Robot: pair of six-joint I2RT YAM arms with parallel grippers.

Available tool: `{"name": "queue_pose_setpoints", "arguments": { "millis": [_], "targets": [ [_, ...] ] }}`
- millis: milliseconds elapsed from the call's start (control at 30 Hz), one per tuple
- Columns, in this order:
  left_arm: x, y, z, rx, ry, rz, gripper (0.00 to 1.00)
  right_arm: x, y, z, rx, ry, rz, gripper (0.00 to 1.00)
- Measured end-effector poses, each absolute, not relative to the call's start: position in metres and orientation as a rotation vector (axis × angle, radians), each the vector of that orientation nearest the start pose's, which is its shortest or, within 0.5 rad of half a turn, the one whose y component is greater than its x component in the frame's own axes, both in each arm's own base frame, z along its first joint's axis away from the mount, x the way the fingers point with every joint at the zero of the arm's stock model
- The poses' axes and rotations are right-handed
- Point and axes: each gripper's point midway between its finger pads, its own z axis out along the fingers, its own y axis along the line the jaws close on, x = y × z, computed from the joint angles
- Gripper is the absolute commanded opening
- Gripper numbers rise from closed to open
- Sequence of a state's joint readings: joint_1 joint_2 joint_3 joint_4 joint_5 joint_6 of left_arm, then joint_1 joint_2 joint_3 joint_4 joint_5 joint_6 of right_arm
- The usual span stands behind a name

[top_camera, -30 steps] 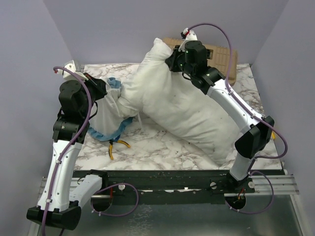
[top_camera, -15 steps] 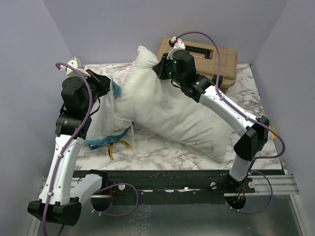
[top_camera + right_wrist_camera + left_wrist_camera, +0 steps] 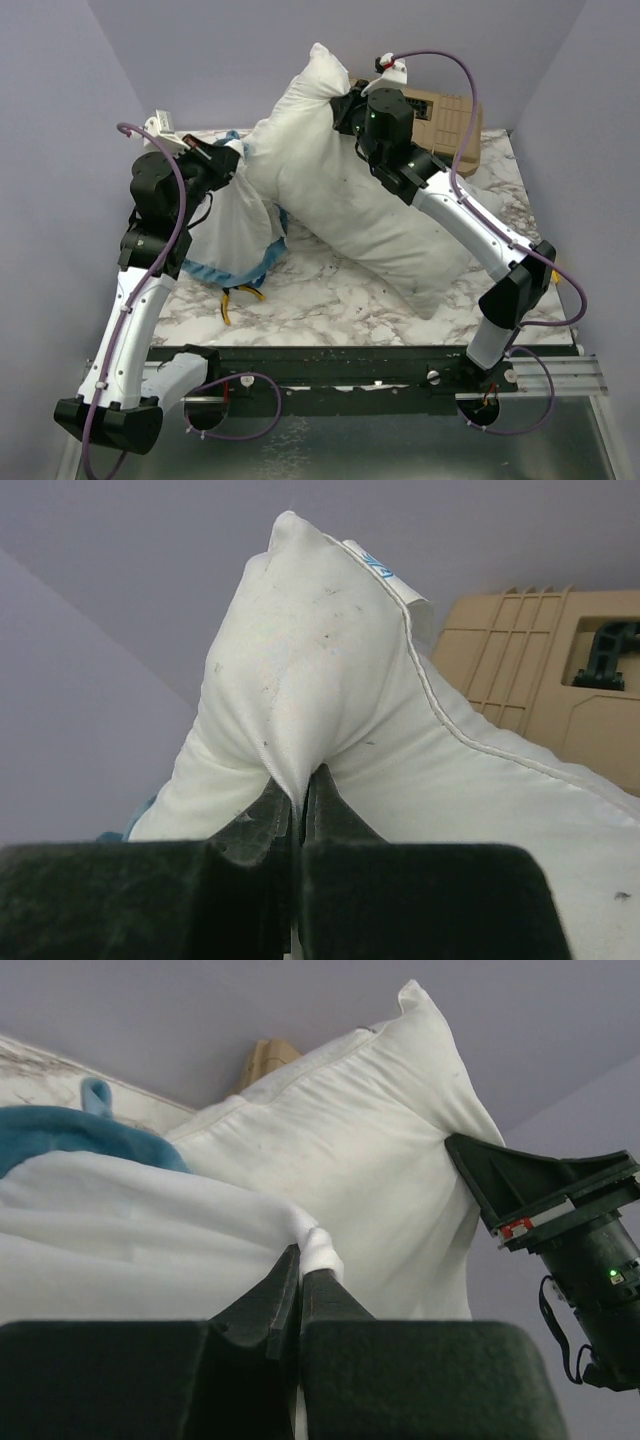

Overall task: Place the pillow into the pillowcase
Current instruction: Stuff the pillow into the pillowcase.

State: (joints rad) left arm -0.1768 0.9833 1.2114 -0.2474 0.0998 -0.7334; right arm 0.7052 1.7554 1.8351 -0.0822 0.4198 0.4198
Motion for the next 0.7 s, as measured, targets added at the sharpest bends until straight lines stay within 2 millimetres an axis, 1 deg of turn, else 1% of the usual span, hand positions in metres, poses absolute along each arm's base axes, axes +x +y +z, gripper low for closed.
{"name": "queue_pose_setpoints", "arguments": {
  "millis": [67,167,200,233,300,333,400,433,533,600,700],
  "targets": [
    [0.332,-0.114,0.413,-0.369,1.6,-0.817,0.0,0.454,0.316,0.421,0.125,1.579,0.587,0.0],
    [0.332,-0.13,0.411,-0.351,1.61,-0.859,0.0,0.45,0.324,0.421,0.125,1.582,0.657,0.0],
    [0.332,-0.132,0.41,-0.352,1.613,-0.862,0.0,0.447,0.328,0.417,0.118,1.593,0.686,0.0],
    [0.333,-0.136,0.405,-0.351,1.62,-0.864,0.0,0.443,0.332,0.411,0.107,1.609,0.715,0.0],
    [0.334,-0.138,0.396,-0.365,1.633,-0.855,0.0,0.432,0.338,0.396,0.066,1.653,0.766,0.0],
    [0.336,-0.137,0.39,-0.383,1.64,-0.843,0.0,0.424,0.342,0.386,0.033,1.685,0.793,0.0],
    [0.338,-0.132,0.374,-0.426,1.657,-0.814,0.0,0.411,0.348,0.372,-0.034,1.734,0.831,0.0],
    [0.339,-0.128,0.362,-0.458,1.672,-0.788,0.0,0.402,0.352,0.364,-0.082,1.766,0.854,0.0],
    [0.338,-0.118,0.342,-0.513,1.698,-0.73,0.0,0.381,0.363,0.352,-0.22,1.829,0.917,0.0],
    [0.336,-0.111,0.335,-0.535,1.706,-0.694,0.0,0.368,0.37,0.344,-0.311,1.864,0.961,0.0],
    [0.331,-0.101,0.334,-0.547,1.693,-0.645,0.0,0.348,0.377,0.331,-0.43,1.917,1.037,0.0]
  ]
}}
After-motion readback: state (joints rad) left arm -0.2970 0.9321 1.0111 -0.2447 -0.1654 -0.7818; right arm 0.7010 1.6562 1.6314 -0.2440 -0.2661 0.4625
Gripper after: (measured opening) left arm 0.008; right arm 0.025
